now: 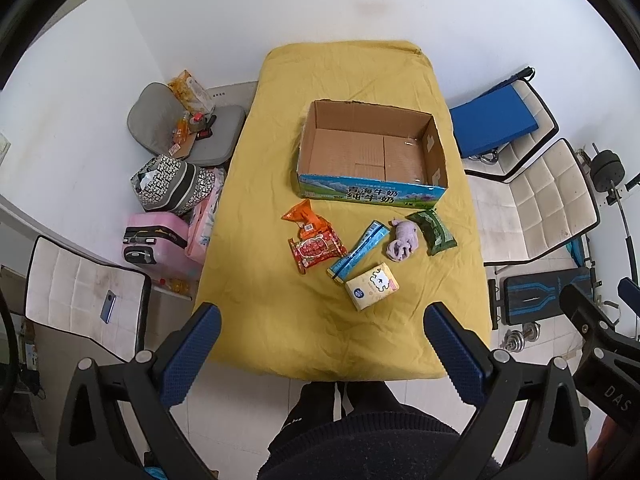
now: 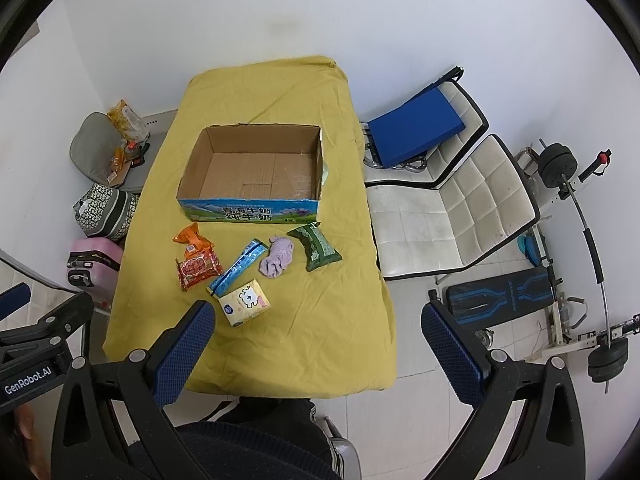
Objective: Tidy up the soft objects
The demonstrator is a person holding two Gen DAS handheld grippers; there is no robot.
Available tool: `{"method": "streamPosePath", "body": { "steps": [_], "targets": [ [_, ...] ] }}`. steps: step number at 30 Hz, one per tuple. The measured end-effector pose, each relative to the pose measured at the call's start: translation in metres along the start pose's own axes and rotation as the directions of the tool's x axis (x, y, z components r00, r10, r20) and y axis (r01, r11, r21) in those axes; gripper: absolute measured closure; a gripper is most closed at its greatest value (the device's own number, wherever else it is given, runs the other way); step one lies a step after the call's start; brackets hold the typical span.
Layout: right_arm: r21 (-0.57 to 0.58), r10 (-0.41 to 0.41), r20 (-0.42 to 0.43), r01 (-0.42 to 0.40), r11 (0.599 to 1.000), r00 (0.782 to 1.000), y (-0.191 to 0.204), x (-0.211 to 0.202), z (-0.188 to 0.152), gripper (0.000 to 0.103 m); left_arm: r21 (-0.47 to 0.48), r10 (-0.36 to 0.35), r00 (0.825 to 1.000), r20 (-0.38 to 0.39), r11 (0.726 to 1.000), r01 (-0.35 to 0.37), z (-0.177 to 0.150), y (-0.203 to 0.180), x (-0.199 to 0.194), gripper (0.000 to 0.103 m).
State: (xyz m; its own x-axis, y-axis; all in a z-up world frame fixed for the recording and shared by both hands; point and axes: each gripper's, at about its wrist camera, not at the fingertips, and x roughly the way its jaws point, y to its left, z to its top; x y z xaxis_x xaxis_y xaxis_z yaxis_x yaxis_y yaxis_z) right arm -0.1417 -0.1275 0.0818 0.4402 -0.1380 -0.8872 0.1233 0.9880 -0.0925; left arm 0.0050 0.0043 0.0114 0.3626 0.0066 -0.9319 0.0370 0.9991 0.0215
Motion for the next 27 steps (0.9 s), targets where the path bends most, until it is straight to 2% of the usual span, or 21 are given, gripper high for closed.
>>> {"method": "streamPosePath", "body": {
  "steps": [27],
  "targets": [
    [0.005,-0.001,0.009,0.001,1.0,1.0,-0.0016,0.0003,0.0076,0.0,-0.003,0.002,1.0,0.003,1.0,-0.002,0.0031,-0.0029,-0.004,0.0]
  ]
}}
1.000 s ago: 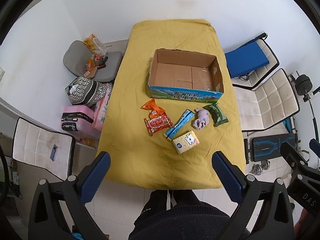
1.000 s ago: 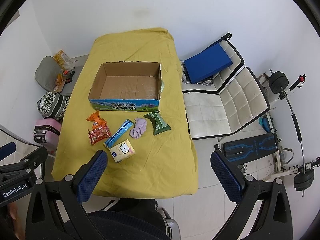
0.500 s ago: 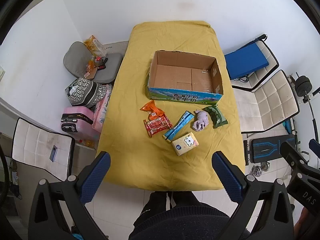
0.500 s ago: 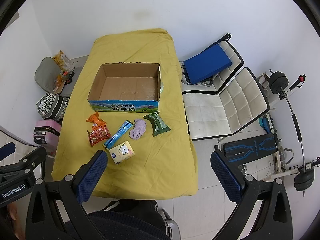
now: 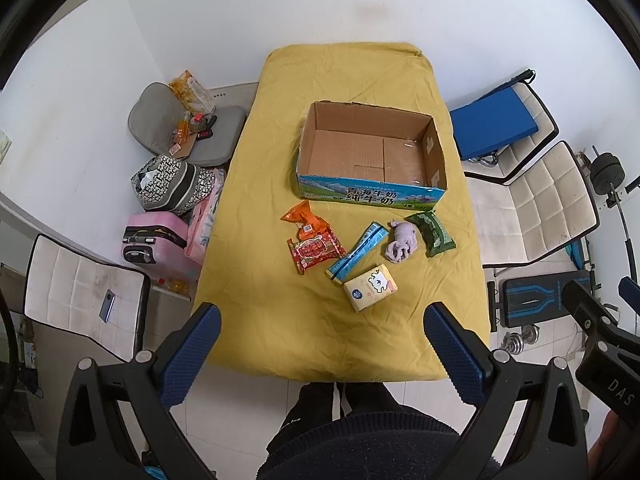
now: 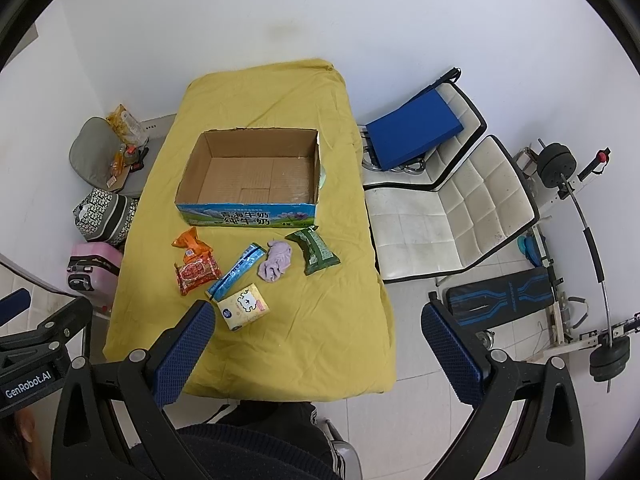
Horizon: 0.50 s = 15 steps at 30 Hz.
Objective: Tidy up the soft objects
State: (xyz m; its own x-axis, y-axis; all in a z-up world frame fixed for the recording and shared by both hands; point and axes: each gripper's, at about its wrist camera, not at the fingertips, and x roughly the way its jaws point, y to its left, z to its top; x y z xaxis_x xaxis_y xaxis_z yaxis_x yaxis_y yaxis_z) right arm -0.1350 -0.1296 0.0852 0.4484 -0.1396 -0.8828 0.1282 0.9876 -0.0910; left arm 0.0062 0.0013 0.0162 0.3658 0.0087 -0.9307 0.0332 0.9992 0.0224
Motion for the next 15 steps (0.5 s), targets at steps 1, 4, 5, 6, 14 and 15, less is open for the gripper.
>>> {"method": "streamPosePath", "body": {
  "steps": [1,4,5,6,14,15],
  "targets": [
    [-0.001,-0.002,0.001,0.002,1.0,1.0,0.0003,-0.0011,-0.0012,0.0,0.001,-0.001,1.0,0.002,1.0,0.001,0.0001,0.0,-0.0001,0.0],
    [-0.003,-0.004,0.001,0.004,1.0,1.0,-0.0001,-0.0007,0.0022,0.0,-0.001,0.0,1.0,0.003,1.0,0.0,0.0004,0.0003,0.0,0.0],
    [-0.003,-0.005,0.004,0.005,1.0,1.0,-0.0003,-0.0013,0.0018,0.0,-0.001,0.001,1.0,0.003,1.0,-0.001,0.0002,0.0,-0.0001,0.0],
    [-0.003,-0.006,0.006,0.006,1.0,1.0,-0.0003,-0.0018,0.0024,0.0,-0.001,0.001,1.0,0.004,1.0,-0.001,0.0013,-0.0001,-0.0002,0.0],
    [-0.007,-0.007,0.019,0.007,1.0,1.0,-0.0001,-0.0069,-0.0068,0.0,0.001,0.001,1.0,0.002,1.0,-0.001,0.0004,0.0001,0.0002,0.0],
    [-0.006,-0.007,0.019,0.007,1.0,1.0,0.0001,-0.0069,-0.0073,0.0,0.001,0.0,1.0,-0.001,1.0,0.0,0.0015,0.0001,0.0008,0.0]
  ]
}}
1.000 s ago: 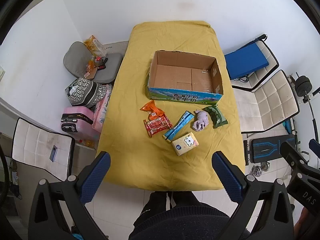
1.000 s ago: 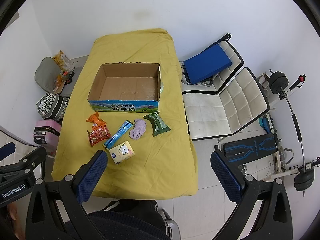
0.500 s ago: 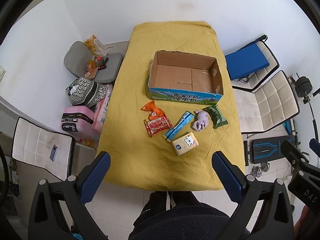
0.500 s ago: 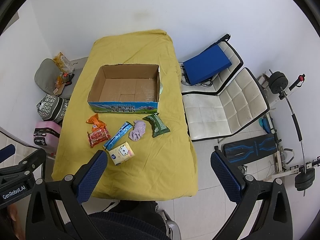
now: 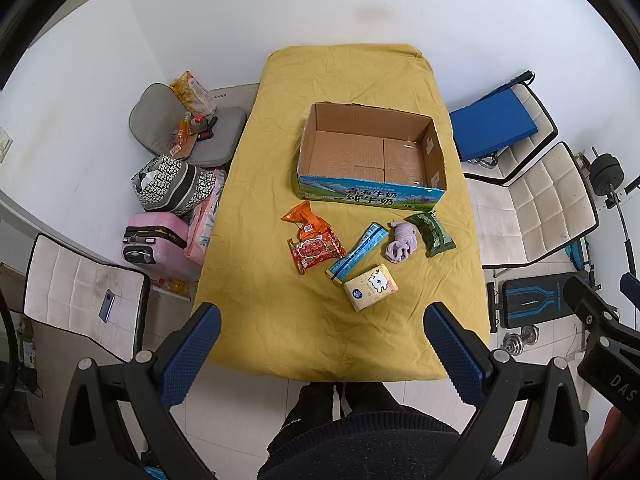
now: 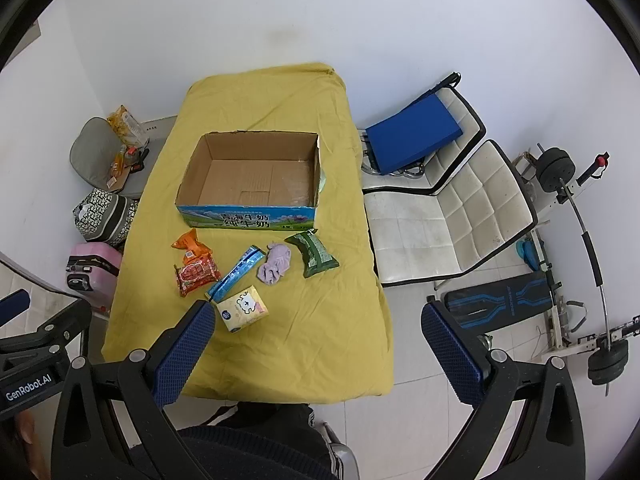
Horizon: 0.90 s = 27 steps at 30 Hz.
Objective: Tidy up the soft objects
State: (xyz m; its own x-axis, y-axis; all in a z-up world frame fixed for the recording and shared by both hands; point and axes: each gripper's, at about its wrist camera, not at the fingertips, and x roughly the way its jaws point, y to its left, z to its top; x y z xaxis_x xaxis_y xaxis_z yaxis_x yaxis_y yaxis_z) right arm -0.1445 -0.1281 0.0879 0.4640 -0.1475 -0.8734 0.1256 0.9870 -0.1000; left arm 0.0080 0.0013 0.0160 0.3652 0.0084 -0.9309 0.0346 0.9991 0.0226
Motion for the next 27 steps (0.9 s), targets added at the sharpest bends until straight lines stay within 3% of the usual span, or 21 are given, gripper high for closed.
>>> {"method": "streamPosePath", "body": {
  "steps": [14,18,23,27],
  "targets": [
    [0.005,0.006,-0.002,-0.006,1.0,1.0,-0.003,0.001,-0.006,0.0,0.001,-0.006,1.0,-0.002,1.0,0.006,-0.003,-0.002,0.001,0.0],
    [0.03,0.02,-0.014,-0.02,0.999,1.0,-0.009,0.015,-0.007,0.0,-0.015,-0.012,0.999,0.034,1.0,0.012,0.002,-0.003,0.009,0.0],
    [0.076,0.038,-0.075,-0.032,0.997,0.996,-0.022,0.075,-0.006,0.0,-0.028,-0.038,0.999,0.017,0.999,0.039,0.015,-0.004,0.063,0.0],
    [0.092,0.046,-0.153,-0.032,0.995,0.987,-0.027,0.147,-0.011,0.0,0.033,-0.041,0.999,-0.031,0.999,0.042,0.019,-0.015,0.118,0.0]
  ]
}}
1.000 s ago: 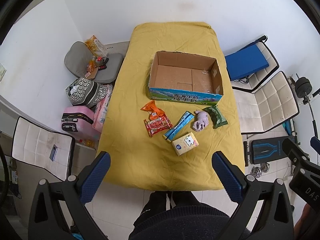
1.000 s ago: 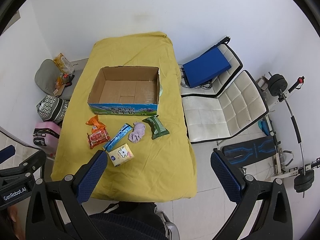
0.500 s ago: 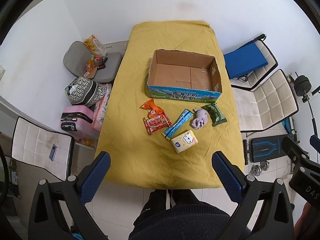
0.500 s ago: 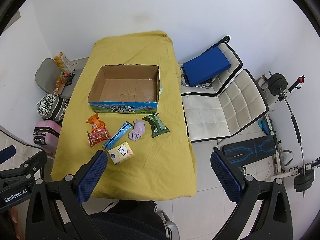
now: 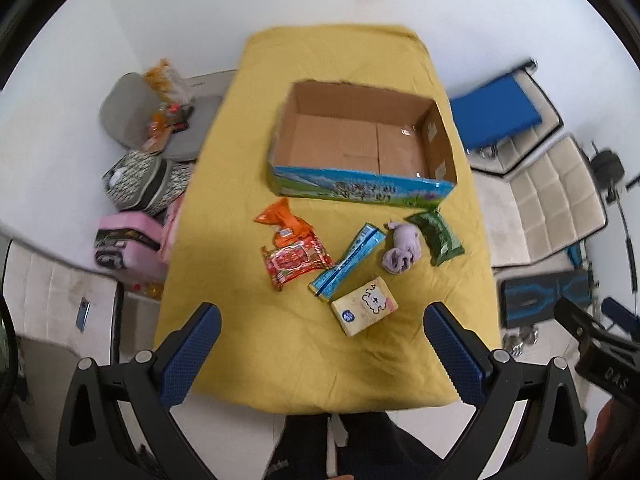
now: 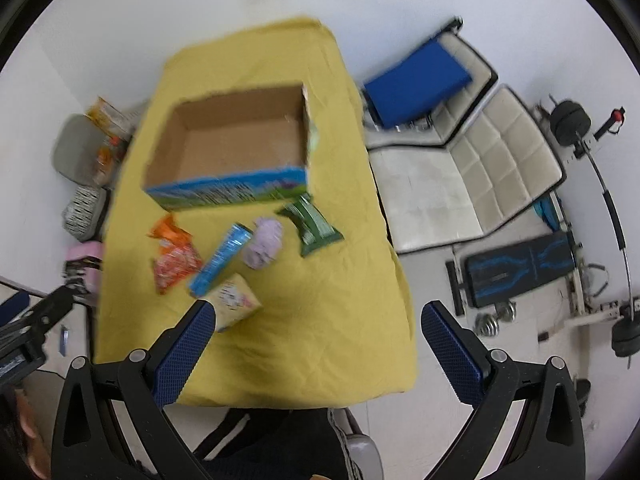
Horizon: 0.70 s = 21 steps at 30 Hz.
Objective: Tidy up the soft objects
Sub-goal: 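Grasp the yellow tissue pack with the left tool while the right grasps the green packet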
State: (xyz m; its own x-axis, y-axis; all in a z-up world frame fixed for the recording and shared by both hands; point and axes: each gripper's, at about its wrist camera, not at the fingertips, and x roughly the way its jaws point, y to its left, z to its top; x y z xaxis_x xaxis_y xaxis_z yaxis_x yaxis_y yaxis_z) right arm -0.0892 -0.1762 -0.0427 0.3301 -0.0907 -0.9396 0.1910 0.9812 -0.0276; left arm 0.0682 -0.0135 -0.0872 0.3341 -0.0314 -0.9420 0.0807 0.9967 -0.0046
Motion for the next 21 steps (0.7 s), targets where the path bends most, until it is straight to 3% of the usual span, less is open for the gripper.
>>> {"method": "streamPosePath", "body": {
  "steps": [5,8,12,14,19,21],
  "targets": [
    [0.012,0.022,-0.108,-0.021,1.0,0.994,-0.004,0.092,0.001,0.0,0.177,0.017,0.995,-0.096,0.984,0.0,-0.003,-0.029,0.087,0.0],
    [0.002,0.029,-0.159,-0.029,1.0,0.987,-0.005,0.142,-0.002,0.0,0.251,0.017,0.98,-0.2,0.967,0.034,-0.011,-0.045,0.145,0.006],
    [-0.035,0.007,-0.216,-0.014,0.999,0.976,-0.007,0.203,-0.009,0.0,0.344,0.019,0.954,-0.298,0.935,0.089,-0.027,-0.068,0.201,0.007],
    [-0.046,-0.003,-0.238,-0.008,0.999,0.971,-0.008,0.225,-0.01,0.0,0.417,0.057,0.946,-0.319,0.905,0.086,-0.033,-0.081,0.226,0.007],
    [-0.054,-0.004,-0.272,-0.011,0.998,0.962,-0.016,0.26,-0.01,0.0,0.594,0.115,0.931,-0.346,0.795,0.123,-0.045,-0.112,0.267,0.007],
    [-0.054,-0.008,-0.282,-0.007,0.999,0.959,-0.02,0.269,-0.008,0.0,0.623,0.131,0.922,-0.364,0.77,0.136,-0.05,-0.117,0.278,0.017]
  ]
}}
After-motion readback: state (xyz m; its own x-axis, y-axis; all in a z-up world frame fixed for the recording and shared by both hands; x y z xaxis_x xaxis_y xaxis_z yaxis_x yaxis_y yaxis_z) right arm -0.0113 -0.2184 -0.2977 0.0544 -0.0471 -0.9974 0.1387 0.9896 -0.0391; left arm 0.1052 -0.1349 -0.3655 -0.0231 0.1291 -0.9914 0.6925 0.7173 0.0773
